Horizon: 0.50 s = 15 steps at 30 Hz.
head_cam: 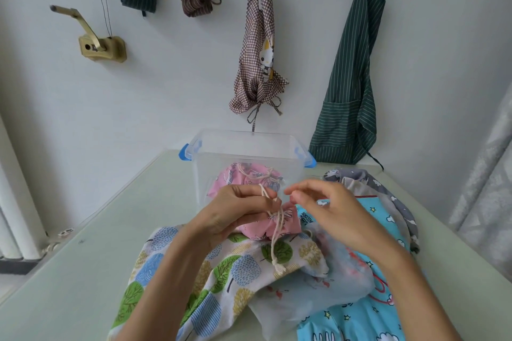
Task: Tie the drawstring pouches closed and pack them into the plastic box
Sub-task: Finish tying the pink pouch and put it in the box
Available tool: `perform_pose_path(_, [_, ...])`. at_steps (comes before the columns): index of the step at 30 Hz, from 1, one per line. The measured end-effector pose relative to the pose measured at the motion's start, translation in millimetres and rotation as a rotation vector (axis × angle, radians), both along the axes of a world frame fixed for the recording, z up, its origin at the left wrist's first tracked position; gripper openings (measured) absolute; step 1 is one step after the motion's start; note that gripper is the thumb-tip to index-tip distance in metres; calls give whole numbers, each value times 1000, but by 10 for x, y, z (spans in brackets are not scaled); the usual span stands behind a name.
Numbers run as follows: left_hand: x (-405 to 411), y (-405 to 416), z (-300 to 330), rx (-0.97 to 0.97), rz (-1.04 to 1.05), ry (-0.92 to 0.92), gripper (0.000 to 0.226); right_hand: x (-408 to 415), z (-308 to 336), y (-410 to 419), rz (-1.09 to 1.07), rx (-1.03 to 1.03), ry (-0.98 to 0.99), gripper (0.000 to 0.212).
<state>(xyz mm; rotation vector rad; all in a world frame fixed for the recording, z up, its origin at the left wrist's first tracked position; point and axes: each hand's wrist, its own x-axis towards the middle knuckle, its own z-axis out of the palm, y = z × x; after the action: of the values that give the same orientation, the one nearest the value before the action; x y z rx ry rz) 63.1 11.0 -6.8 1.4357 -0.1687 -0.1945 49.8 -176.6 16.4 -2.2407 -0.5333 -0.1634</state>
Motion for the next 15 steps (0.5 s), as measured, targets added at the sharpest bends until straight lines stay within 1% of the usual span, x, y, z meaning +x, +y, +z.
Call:
perform_pose_path(2, [-4, -16, 2, 33, 10, -36, 28, 62, -115, 61, 60, -4, 58, 19])
perform_pose_path(5, [6, -3, -5, 74, 49, -109, 28, 97, -152, 82, 99, 102, 118, 17])
perform_pose_path(7, [2, -2, -3, 89, 65, -167, 29, 114, -154, 65, 87, 164, 100, 12])
perform_pose_path(10, [-17, -47, 2, 98, 82, -251, 23, 122, -180, 94, 63, 230, 70, 9])
perform_pose_path(13, [-23, -86, -3, 97, 120, -330, 24, 124, -221, 131, 11, 292, 29, 17])
perform_pose_path(15, [-22, -73, -15, 122, 198, -414, 26, 123, -234, 127, 18, 292, -7, 18])
